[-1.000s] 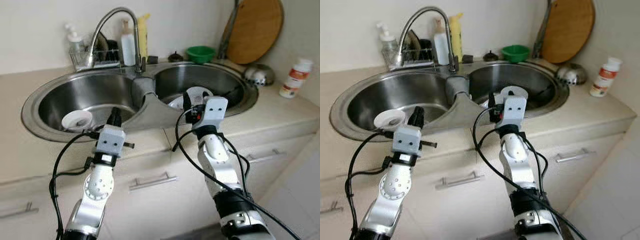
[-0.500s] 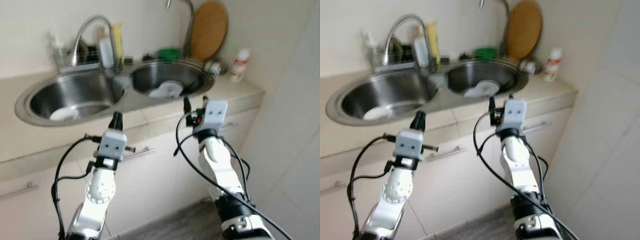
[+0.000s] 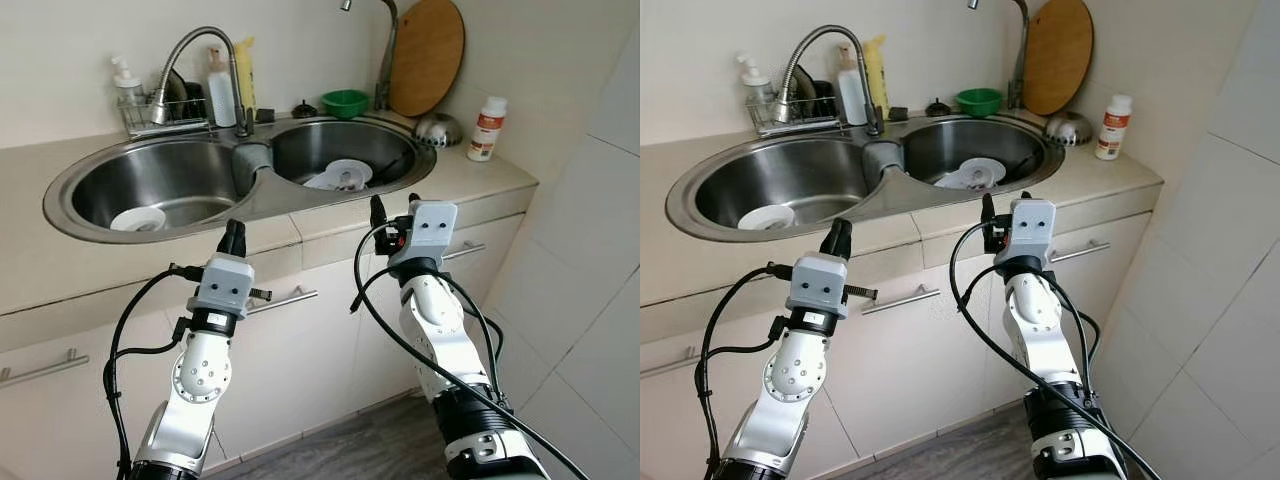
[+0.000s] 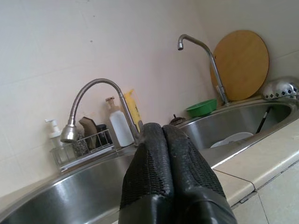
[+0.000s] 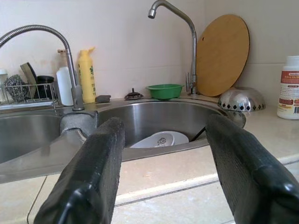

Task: Kitchen organization

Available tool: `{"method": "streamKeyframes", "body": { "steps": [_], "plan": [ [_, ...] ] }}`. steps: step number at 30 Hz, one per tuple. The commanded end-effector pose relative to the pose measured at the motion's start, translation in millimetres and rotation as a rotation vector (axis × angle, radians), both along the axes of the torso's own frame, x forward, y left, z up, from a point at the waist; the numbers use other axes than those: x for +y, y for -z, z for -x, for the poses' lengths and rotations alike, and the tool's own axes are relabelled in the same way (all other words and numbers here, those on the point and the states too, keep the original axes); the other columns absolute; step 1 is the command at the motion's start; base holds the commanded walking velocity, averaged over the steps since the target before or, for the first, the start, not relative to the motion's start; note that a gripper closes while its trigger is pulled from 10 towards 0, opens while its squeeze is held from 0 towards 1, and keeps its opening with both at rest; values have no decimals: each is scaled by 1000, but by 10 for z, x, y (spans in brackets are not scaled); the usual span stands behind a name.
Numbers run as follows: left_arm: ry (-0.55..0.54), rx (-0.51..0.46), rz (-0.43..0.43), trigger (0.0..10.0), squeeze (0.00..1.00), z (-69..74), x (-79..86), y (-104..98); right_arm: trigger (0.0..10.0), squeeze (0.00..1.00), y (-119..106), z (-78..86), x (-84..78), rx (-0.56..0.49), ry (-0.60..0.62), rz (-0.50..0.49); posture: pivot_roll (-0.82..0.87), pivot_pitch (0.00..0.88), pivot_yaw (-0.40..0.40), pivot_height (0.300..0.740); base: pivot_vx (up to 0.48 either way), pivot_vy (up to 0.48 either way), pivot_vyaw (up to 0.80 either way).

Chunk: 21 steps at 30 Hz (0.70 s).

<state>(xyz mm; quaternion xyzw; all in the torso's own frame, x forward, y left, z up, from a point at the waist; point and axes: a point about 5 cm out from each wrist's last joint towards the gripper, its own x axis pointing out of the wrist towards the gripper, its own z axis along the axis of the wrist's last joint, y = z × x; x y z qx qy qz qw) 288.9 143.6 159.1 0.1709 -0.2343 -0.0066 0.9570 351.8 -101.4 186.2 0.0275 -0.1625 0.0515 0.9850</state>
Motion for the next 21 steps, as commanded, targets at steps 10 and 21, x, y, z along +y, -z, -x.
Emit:
{"method": "streamKeyframes", "body": {
  "steps": [10,21],
  "plan": [
    [17,15,-9,10000,0,-6,-32,32,10000,0,30,-5,0,23,9,11,-35,0,-6,740,0,472,0],
    [20,15,-10,10000,0,-9,-35,39,10000,0,98,-33,-29,72,31,40,-34,0,-8,740,0,335,-582]
  ]
}}
